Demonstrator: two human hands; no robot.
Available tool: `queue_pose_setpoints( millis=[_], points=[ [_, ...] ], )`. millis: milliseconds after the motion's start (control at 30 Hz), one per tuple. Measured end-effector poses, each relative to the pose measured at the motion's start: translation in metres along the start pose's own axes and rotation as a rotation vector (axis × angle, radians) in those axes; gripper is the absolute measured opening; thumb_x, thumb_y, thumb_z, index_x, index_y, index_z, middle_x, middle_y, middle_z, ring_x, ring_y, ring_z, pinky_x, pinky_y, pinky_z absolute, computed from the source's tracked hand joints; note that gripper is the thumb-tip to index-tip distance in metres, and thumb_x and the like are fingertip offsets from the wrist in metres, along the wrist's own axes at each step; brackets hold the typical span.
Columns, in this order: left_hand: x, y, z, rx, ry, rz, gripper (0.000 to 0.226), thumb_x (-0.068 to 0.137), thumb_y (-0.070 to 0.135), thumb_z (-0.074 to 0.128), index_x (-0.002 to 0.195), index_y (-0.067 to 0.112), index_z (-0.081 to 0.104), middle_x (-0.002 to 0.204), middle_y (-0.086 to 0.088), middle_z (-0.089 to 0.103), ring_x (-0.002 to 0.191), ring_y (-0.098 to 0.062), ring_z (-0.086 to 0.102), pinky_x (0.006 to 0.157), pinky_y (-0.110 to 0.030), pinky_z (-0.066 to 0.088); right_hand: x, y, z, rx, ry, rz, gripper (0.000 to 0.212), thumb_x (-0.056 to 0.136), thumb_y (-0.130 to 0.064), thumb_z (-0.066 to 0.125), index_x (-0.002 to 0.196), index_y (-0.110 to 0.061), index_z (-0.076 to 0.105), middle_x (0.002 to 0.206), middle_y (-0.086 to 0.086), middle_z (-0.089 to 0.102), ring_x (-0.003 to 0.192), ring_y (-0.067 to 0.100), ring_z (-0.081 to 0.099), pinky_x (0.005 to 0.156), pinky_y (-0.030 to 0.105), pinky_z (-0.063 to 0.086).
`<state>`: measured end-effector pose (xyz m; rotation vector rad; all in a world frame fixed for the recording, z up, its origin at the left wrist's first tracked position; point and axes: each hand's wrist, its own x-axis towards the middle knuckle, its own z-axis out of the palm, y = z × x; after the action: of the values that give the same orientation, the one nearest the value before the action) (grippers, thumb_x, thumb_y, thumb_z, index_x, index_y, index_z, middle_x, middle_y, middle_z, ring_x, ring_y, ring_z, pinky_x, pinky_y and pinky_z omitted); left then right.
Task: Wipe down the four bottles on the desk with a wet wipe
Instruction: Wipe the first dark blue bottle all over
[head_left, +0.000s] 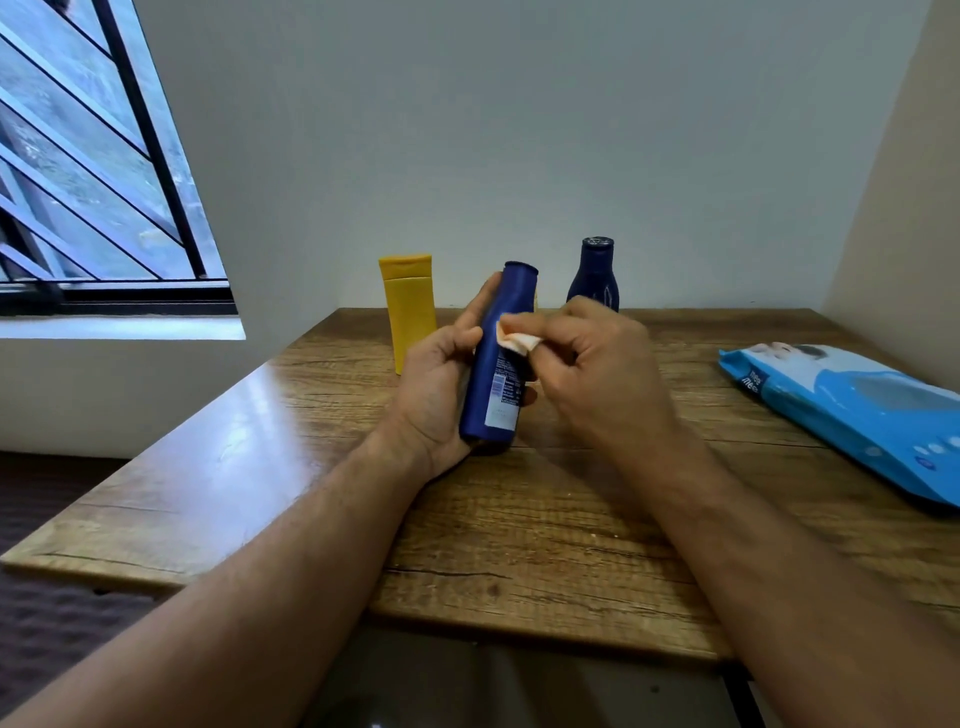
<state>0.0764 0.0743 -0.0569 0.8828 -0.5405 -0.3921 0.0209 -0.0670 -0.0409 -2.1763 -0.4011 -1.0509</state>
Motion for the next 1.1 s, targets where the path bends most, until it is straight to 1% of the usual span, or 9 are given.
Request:
queue_pose_setpoints(
  millis=[100,267,367,467,533,700,867,967,1100],
  points=[
    [-0.001,-0.002,0.003,0.029,-0.018,-0.007,0.061,0.092,0.016,0.028,0.147,0.027,0.052,0.145,-0.014,0.058,0.116,-0.031,0.054,0.098,-0.046,0.045,-0.001,-0.001,0.000,-0.032,0.015,-0.038,0.026,0.093,-0.019,0.064,0.118,-0.021,0.071,0.089,-0.008,0.056,0.075,-0.003,0.052,0.069,0.004,0.041],
    [-0.004,0.002,0.003,-0.059,-0.051,0.025,0.070,0.081,0.012,0.034,0.146,0.026,0.054,0.145,-0.020,0.057,0.117,-0.032,0.058,0.109,-0.052,0.042,-0.008,-0.004,-0.002,-0.122,-0.283,-0.189,0.028,0.091,-0.023,0.066,0.118,-0.027,0.070,0.098,-0.013,0.062,0.080,-0.003,0.055,0.067,0.007,0.042],
    [-0.005,0.001,0.004,0.046,-0.040,0.023,0.071,0.078,0.009,0.035,0.144,0.024,0.056,0.136,-0.015,0.064,0.103,-0.024,0.069,0.086,-0.041,0.060,-0.005,-0.004,0.000,-0.117,-0.110,-0.129,0.027,0.092,-0.024,0.063,0.119,-0.026,0.070,0.096,-0.015,0.058,0.077,-0.006,0.052,0.068,0.006,0.041],
    [-0.003,-0.004,0.005,0.246,0.006,0.022,0.064,0.081,0.006,0.034,0.135,0.028,0.062,0.111,-0.010,0.074,0.080,-0.023,0.069,0.068,-0.035,0.059,0.001,0.001,-0.003,-0.114,0.162,-0.043,0.025,0.091,-0.014,0.064,0.115,-0.016,0.073,0.087,-0.009,0.056,0.070,-0.006,0.049,0.066,0.003,0.039],
    [-0.004,-0.004,0.004,0.311,0.025,0.040,0.066,0.082,0.006,0.033,0.137,0.029,0.062,0.114,-0.009,0.074,0.087,-0.027,0.067,0.072,-0.036,0.057,0.002,0.005,-0.005,-0.135,0.148,-0.050,0.026,0.091,-0.012,0.064,0.115,-0.015,0.072,0.087,-0.008,0.056,0.070,-0.005,0.049,0.066,0.003,0.039],
    [-0.006,-0.001,0.005,0.370,0.029,0.077,0.075,0.086,-0.006,0.022,0.150,0.023,0.048,0.127,0.003,0.072,0.115,-0.022,0.067,0.091,-0.032,0.057,-0.005,0.000,-0.005,-0.098,-0.205,-0.193,0.032,0.089,-0.014,0.063,0.119,-0.021,0.070,0.102,-0.006,0.064,0.081,0.002,0.059,0.069,0.010,0.047],
    [-0.010,0.001,0.007,0.377,-0.015,0.083,0.085,0.071,0.006,0.040,0.153,0.028,0.043,0.141,-0.002,0.062,0.128,-0.036,0.057,0.105,-0.051,0.045,-0.003,-0.001,-0.004,-0.129,-0.042,-0.098,0.031,0.093,-0.017,0.061,0.122,-0.024,0.068,0.097,-0.014,0.056,0.079,-0.003,0.053,0.070,0.007,0.042],
    [-0.007,-0.001,0.010,0.483,-0.029,0.075,0.091,0.064,0.008,0.053,0.152,0.028,0.042,0.139,-0.016,0.057,0.109,-0.036,0.056,0.087,-0.046,0.051,0.001,-0.001,-0.005,-0.074,0.049,-0.033,0.032,0.093,-0.012,0.060,0.122,-0.021,0.068,0.093,-0.011,0.053,0.077,-0.003,0.051,0.069,0.004,0.040],
    [-0.007,0.002,0.007,0.393,0.015,0.055,0.080,0.061,0.000,0.048,0.139,0.017,0.054,0.103,-0.018,0.064,0.088,-0.029,0.061,0.070,-0.035,0.055,-0.001,-0.004,-0.011,-0.023,-0.136,-0.132,0.031,0.089,-0.009,0.065,0.117,-0.022,0.071,0.090,-0.024,0.052,0.080,-0.007,0.055,0.068,0.005,0.043]
  ],
)
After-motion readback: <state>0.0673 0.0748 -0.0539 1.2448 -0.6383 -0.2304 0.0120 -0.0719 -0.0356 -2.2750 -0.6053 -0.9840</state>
